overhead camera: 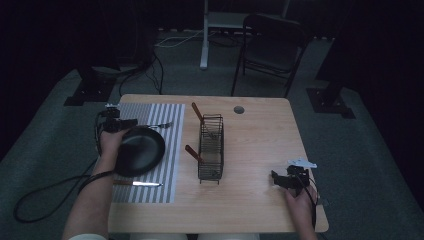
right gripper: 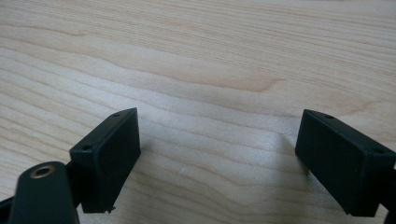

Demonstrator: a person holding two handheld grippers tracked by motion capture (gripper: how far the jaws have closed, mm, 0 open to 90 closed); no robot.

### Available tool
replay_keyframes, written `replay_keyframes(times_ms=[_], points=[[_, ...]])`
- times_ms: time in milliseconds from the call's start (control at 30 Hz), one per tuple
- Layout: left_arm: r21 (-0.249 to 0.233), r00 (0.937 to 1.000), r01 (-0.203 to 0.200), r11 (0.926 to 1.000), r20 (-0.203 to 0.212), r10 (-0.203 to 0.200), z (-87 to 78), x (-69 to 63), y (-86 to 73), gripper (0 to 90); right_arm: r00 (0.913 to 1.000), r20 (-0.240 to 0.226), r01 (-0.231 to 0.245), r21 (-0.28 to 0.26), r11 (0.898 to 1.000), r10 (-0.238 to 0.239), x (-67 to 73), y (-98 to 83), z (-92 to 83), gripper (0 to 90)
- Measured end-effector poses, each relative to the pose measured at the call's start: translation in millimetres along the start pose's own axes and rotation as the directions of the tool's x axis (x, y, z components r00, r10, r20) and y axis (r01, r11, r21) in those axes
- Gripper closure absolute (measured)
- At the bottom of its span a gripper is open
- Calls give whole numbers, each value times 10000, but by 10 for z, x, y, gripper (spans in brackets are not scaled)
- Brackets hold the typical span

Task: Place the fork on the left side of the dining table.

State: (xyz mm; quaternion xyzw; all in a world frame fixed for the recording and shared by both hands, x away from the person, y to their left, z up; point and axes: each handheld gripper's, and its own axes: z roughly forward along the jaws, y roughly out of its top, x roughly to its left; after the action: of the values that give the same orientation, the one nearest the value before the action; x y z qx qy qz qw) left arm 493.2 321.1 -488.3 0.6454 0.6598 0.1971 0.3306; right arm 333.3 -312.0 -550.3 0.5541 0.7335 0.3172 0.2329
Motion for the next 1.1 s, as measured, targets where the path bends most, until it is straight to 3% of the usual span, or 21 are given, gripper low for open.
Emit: replay_keyframes(times_ms=[333,600,800,1100], points=[[-244,9998,-175,9995,119,178,-273,5,-141,300,10000,-2,4,-1,10000,-4,0,0,0,137],[-255,9981,-572,9980,211,578,-485,13,-348,300,10000,-2,-5,2,10000,5,0,0,0,137],[-399,9955,-751,9964,551,772,-615,-7,-464,300,10000,0,-1,-1,10000,1,0,0,0,137],[-762,9918,-682,9948,1033,759,-814,-46,-690,300,10000,-1,1,0,10000,-1,0,0,0,137]])
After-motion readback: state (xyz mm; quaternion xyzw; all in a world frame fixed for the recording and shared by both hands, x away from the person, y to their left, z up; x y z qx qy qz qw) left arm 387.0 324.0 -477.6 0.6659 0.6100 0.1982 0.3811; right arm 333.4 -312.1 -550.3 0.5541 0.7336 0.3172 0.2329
